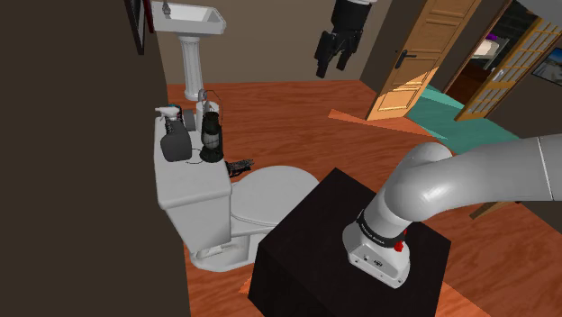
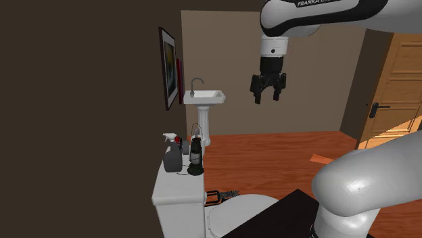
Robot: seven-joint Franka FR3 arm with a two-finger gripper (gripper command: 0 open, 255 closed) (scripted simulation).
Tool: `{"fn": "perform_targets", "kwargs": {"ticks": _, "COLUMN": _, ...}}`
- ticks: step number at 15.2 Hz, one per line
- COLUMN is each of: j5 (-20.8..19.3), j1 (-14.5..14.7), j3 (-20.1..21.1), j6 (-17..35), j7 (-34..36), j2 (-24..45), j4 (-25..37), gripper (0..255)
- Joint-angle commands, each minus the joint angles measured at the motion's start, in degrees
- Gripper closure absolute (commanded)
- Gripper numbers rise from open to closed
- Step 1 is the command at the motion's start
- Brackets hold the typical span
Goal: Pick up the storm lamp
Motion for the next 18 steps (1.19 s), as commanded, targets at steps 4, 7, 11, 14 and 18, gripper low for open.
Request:
{"fn": "perform_targets", "kwargs": {"ticks": 4, "j5": 0.7, "j1": 0.7, "j3": 0.3, "j6": 4.0, "j7": 0.0, "j2": 5.9, "j4": 1.6, "gripper": 0}}
{"fn": "perform_targets", "kwargs": {"ticks": 7, "j5": 1.3, "j1": 1.5, "j3": 0.7, "j6": 7.5, "j7": 0.0, "j2": 12.1, "j4": 3.8, "gripper": 0}}
{"fn": "perform_targets", "kwargs": {"ticks": 11, "j5": 2.1, "j1": 2.4, "j3": 1.2, "j6": 11.4, "j7": -0.2, "j2": 20.4, "j4": 7.7, "gripper": 0}}
{"fn": "perform_targets", "kwargs": {"ticks": 14, "j5": 2.6, "j1": 3.0, "j3": 1.6, "j6": 13.7, "j7": -0.4, "j2": 26.9, "j4": 11.5, "gripper": 0}}
{"fn": "perform_targets", "kwargs": {"ticks": 18, "j5": 3.3, "j1": 3.7, "j3": 2.2, "j6": 15.9, "j7": -0.6, "j2": 35.5, "j4": 17.4, "gripper": 0}}
